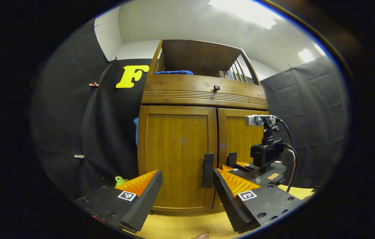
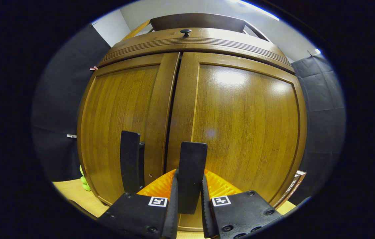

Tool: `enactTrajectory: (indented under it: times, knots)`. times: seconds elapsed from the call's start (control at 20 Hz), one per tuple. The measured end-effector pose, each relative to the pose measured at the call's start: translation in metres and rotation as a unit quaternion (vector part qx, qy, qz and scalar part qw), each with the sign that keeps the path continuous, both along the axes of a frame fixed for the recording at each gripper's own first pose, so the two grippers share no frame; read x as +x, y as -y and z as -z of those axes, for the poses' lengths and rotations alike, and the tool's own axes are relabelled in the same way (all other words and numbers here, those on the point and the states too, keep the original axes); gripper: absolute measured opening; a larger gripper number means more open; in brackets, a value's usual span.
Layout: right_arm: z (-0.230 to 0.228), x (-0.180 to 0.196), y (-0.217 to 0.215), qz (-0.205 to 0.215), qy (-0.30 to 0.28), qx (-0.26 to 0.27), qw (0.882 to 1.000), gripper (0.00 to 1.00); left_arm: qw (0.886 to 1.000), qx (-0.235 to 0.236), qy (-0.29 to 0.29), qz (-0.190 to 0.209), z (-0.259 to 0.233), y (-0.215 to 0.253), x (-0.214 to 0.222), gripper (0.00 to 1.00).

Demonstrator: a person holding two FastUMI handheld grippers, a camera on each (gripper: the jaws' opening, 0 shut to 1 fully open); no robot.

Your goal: Open the right door of the double-door shoe cabinet with the right hand, and open the left door with the left hand.

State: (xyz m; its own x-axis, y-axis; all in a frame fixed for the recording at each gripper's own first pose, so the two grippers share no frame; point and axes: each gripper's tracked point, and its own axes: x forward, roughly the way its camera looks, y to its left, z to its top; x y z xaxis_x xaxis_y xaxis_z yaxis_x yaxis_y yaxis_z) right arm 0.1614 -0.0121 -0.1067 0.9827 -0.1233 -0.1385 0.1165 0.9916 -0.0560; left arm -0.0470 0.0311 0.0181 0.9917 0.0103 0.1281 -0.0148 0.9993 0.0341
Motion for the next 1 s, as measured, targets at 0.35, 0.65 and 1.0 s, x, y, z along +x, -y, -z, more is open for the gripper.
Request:
enactTrajectory:
  times: [0.35, 0.65, 1.0]
  knots:
    - [-0.012, -0.043, -0.004, -0.052, -0.014, 0.006, 0.999, 0.29, 1.0, -0.016, -0.002, 0.015, 0.0, 0.013, 0.001, 0.95]
    - [-0.025, -0.094, 0.003, -0.087, -0.019, 0.01, 0.996, 0.29, 1.0, -0.011, -0.003, 0.027, -0.001, 0.034, -0.001, 0.95]
    - [-0.039, -0.145, 0.025, -0.096, -0.022, 0.022, 0.995, 0.34, 0.999, -0.015, 0.0, 0.034, -0.001, 0.04, 0.004, 0.95]
